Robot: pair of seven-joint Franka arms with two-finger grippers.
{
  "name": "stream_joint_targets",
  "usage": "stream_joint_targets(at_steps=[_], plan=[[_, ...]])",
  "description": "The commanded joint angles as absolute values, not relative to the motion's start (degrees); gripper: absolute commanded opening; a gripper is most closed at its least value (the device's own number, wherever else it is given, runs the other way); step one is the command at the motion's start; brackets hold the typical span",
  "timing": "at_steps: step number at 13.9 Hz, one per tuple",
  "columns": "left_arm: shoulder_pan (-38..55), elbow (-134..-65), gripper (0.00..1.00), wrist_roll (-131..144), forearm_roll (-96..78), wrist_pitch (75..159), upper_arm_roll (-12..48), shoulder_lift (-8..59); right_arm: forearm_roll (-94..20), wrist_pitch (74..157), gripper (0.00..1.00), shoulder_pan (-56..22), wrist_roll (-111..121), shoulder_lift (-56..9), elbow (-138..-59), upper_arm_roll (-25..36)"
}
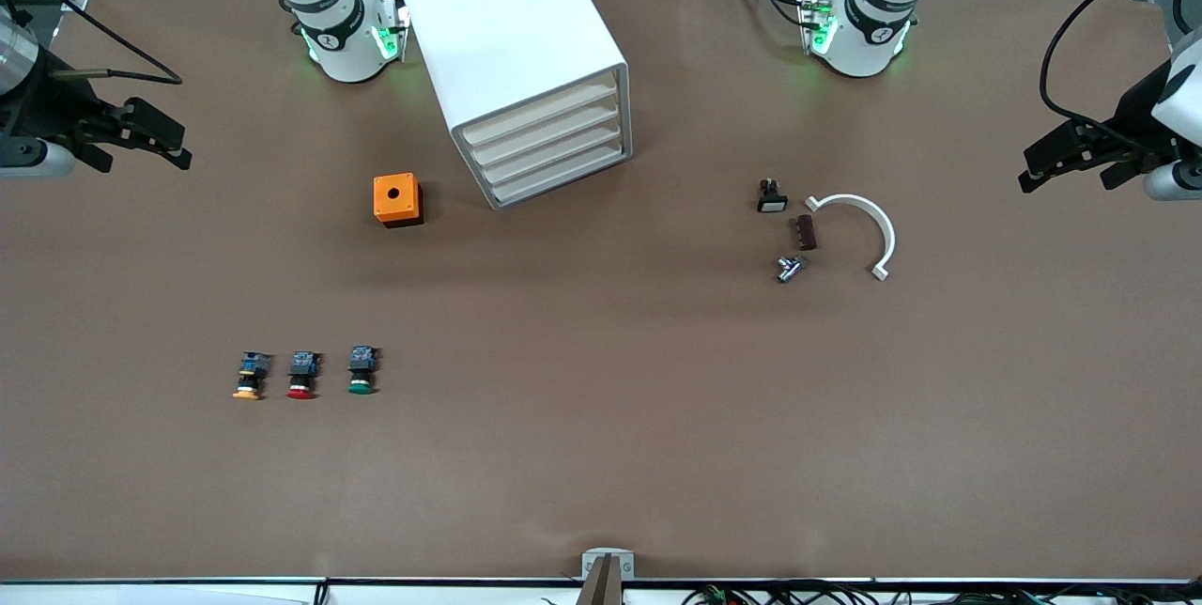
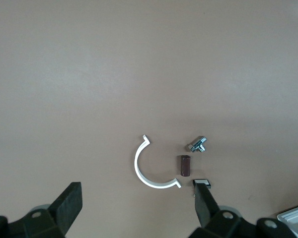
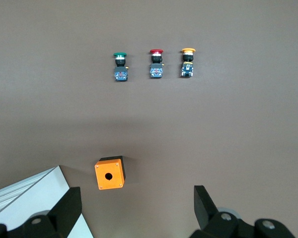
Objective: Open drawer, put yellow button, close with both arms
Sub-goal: 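Move the left gripper toward the white cabinet's drawer handle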
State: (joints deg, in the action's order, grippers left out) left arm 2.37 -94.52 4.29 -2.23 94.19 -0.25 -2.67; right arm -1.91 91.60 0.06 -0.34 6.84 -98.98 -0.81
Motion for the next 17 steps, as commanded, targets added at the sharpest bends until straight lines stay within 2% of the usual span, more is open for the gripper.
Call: stream_joint_targets(at_steps=[1, 7, 10, 17], plan=[[2.02, -92.99, 0.99, 4.31, -0.97, 92.73, 0.35, -2.11, -2.72, 91.85, 1.00, 0.53, -0.97, 8.61, -100.63, -0.97], [2.02, -92.81, 0.99, 4.13, -1.85, 92.55, 0.44, -2.02, -2.72, 91.85, 1.00, 0.70, -1.14, 8.61, -100.63, -0.97], [2.55, -92.72, 0.99, 4.22, -2.11, 89.92, 1.84, -2.20, -2.64, 92.37, 1.00, 0.62, -1.05, 8.61, -100.63, -0.88], [2.55, -89.30, 1.00, 8.52, -16.93, 83.85, 2.64, -2.37, -1.85, 92.99, 1.00, 0.62, -1.05, 8.96, -100.81, -0.97]])
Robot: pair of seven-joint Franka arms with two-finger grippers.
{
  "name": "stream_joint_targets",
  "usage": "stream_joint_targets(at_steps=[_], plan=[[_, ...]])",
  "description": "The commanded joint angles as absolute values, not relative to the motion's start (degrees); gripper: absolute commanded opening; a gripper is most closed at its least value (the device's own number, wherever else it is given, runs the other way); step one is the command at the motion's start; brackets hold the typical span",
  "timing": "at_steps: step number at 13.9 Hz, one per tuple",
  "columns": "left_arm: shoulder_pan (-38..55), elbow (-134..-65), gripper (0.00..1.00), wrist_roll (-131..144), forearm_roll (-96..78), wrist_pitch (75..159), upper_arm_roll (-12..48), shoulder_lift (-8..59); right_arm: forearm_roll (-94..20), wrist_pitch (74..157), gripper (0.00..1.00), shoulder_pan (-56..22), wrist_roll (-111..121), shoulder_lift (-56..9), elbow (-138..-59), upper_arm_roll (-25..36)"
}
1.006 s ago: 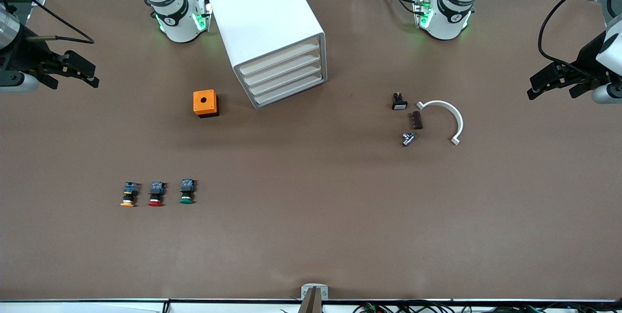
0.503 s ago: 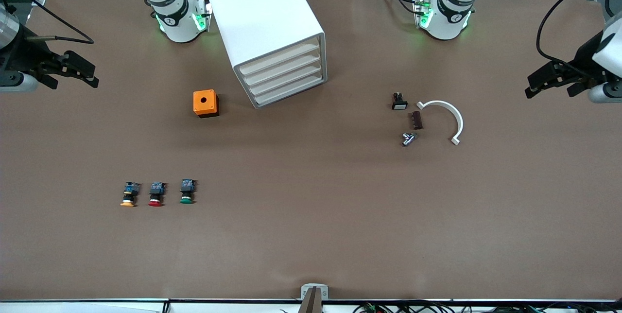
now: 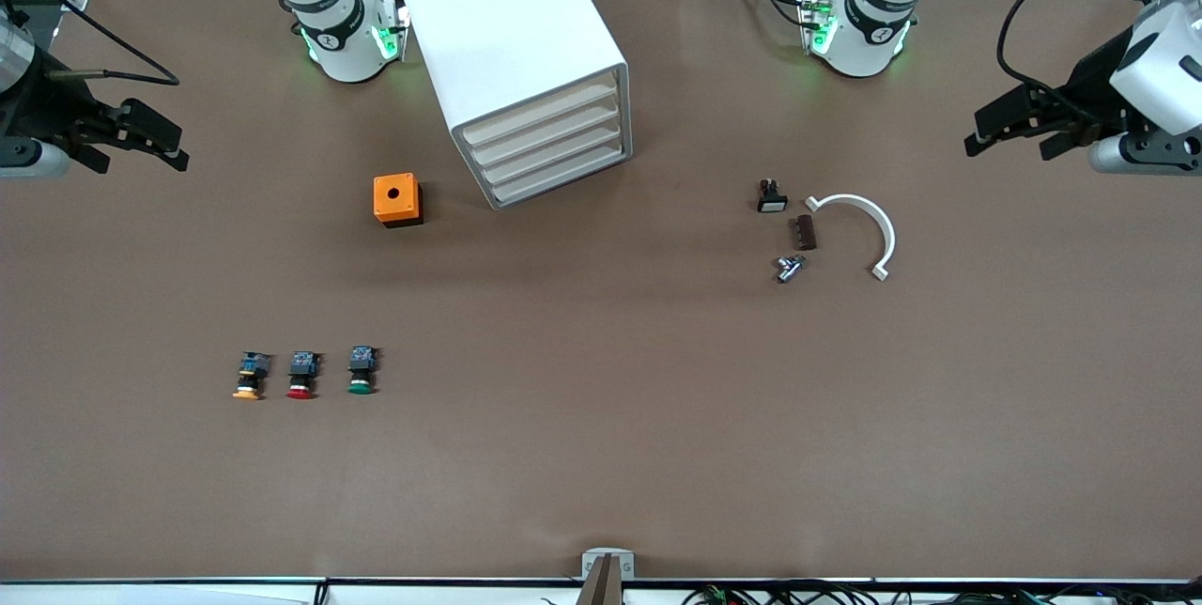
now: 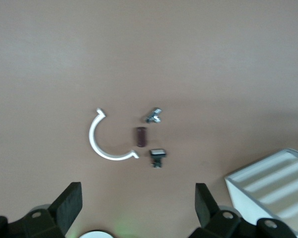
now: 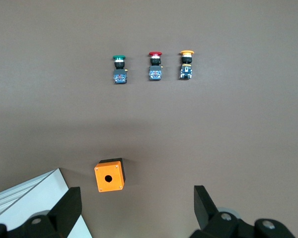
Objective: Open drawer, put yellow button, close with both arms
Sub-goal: 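Move the left gripper toward the white cabinet's drawer handle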
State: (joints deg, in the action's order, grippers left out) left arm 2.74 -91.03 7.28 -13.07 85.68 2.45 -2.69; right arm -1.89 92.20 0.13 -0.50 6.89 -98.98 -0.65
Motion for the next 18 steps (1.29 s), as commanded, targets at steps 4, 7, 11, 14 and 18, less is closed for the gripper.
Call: stream_joint_targets(at_steps=[4, 7, 11, 14, 18], plan=[[2.81, -89.12, 1.00, 17.29, -29.93, 83.58, 3.34, -1.85, -1.76, 96.50, 1.00, 0.62, -0.97, 12.21, -106.17, -0.97], [3.78, -89.03, 1.00, 24.23, -38.47, 83.76, 5.18, 0.61, -1.67, 95.54, 1.00, 0.62, -0.88, 11.95, -105.12, -0.97], [4.66, -85.01, 1.00, 35.65, -52.95, 84.11, 6.77, 8.76, -1.49, 93.34, 1.00, 0.53, -0.79, 10.99, -102.40, -1.05], [9.12, -80.52, 1.00, 48.74, -58.88, 84.29, 6.68, 15.54, -1.41, 92.29, 1.00, 0.53, -0.79, 10.37, -100.82, -1.05], [16.33, -79.37, 1.00, 63.06, -59.06, 91.91, 6.68, 21.96, -1.32, 90.62, 1.00, 0.61, -0.97, 8.62, -97.74, -1.14]])
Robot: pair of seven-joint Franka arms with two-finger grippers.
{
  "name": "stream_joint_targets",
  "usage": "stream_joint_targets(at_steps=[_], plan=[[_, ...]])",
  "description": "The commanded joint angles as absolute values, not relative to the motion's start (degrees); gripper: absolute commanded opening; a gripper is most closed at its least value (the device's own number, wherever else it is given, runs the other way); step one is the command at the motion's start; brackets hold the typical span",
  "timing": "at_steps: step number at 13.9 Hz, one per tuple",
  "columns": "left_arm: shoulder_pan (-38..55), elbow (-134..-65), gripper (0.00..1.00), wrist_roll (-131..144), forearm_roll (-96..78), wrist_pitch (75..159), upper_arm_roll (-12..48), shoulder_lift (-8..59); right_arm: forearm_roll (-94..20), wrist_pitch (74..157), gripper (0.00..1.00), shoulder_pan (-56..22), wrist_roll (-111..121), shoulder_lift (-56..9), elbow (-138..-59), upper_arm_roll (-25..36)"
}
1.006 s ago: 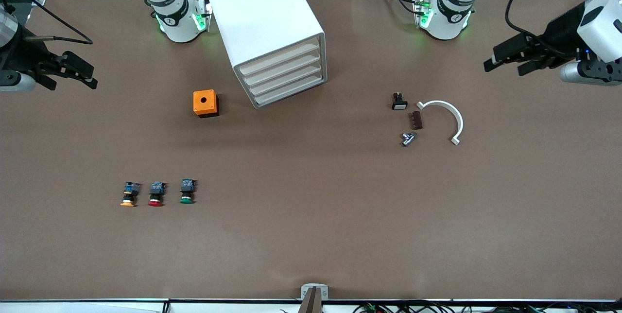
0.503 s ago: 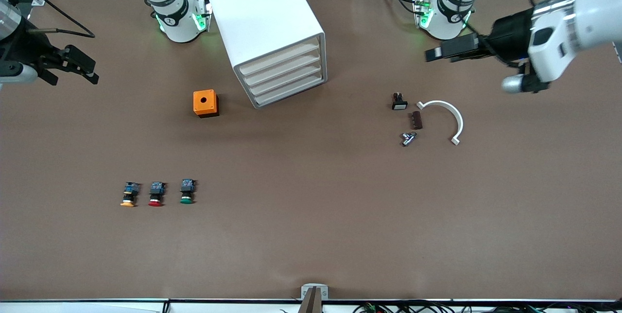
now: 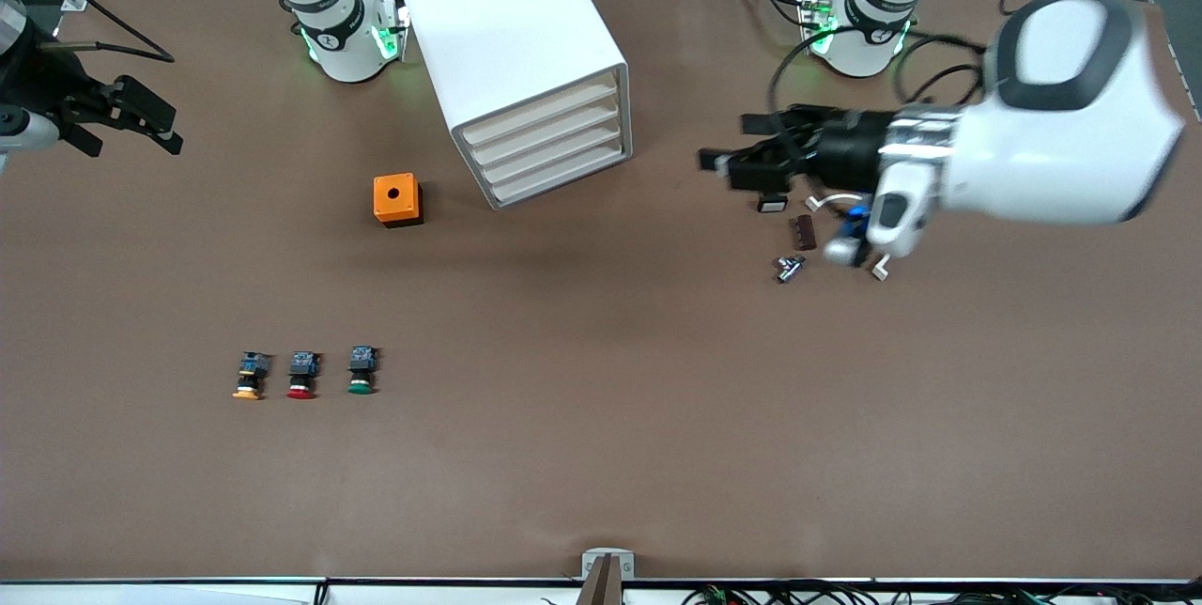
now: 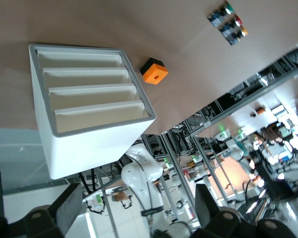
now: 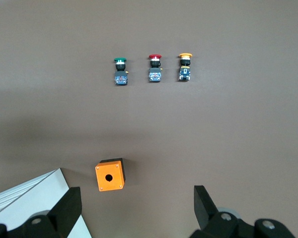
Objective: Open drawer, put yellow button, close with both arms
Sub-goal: 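Grasp the drawer handle with the left gripper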
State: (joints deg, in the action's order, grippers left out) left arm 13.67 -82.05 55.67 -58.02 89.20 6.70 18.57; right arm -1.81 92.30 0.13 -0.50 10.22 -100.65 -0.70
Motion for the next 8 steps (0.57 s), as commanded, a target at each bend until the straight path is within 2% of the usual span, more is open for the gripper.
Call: stream_joint_targets(at_steps=[1, 4, 8], plan=[[17.91, -79.37, 1.00, 67.89, -59.06, 94.46, 6.68, 23.02, -1.32, 90.62, 1.00, 0.62, -0.97, 8.53, -97.56, -1.14], [21.61, -78.75, 1.00, 78.55, -58.80, 99.22, 6.42, 26.44, -1.32, 90.53, 1.00, 0.53, -0.88, 8.35, -97.65, -1.14], [25.04, -78.66, 1.00, 92.33, -58.36, 100.46, 6.15, 31.71, -0.62, 89.47, 1.00, 0.35, -0.70, 7.74, -97.56, -1.23]])
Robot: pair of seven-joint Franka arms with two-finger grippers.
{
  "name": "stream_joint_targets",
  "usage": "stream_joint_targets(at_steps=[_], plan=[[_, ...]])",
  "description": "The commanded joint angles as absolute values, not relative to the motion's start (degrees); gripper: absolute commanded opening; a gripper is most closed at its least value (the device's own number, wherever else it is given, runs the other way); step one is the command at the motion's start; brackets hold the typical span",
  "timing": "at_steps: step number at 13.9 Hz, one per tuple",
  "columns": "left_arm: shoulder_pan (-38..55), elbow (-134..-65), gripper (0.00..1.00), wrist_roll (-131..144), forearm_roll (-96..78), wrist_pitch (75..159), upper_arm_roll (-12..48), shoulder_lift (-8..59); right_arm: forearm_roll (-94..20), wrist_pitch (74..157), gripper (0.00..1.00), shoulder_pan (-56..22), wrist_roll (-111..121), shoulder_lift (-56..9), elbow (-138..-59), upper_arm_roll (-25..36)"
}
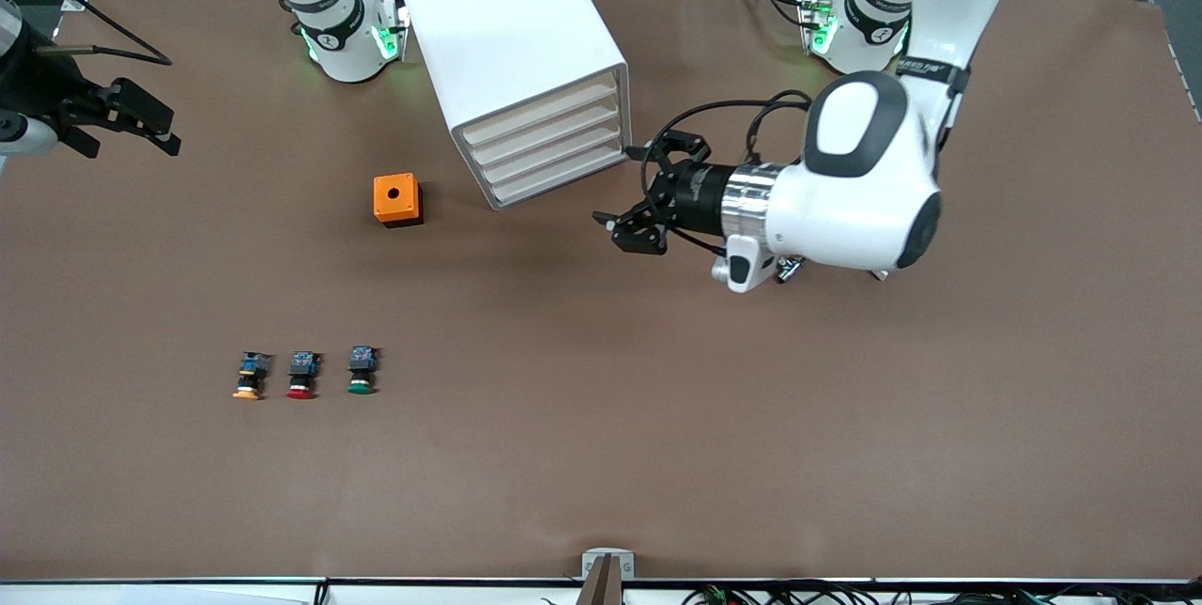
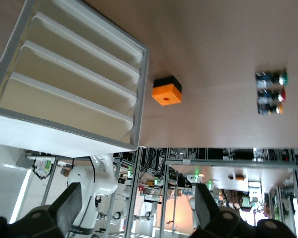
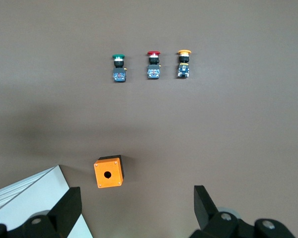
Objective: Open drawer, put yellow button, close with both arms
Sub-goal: 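Grasp the drawer handle with the left gripper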
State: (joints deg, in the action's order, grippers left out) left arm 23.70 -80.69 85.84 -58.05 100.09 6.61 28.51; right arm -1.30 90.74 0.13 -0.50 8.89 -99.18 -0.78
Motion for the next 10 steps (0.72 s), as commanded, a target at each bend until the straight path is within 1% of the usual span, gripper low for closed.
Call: stream_joint_targets(at_steps=[1, 4, 10], plan=[[26.01, -78.66, 1.00, 96.11, -58.36, 100.46, 6.07, 33.03, -0.62, 89.47, 1.00, 0.44, -0.70, 7.65, -97.56, -1.23], [26.98, -78.66, 1.00, 105.52, -56.43, 99.59, 6.15, 36.29, -0.53, 89.47, 1.00, 0.53, -0.62, 7.65, -97.56, -1.23], [26.98, -78.66, 1.00, 122.77, -56.77, 87.20, 6.59, 42.53, -0.35, 89.65, 1.00, 0.53, -0.62, 7.65, -97.56, -1.23]])
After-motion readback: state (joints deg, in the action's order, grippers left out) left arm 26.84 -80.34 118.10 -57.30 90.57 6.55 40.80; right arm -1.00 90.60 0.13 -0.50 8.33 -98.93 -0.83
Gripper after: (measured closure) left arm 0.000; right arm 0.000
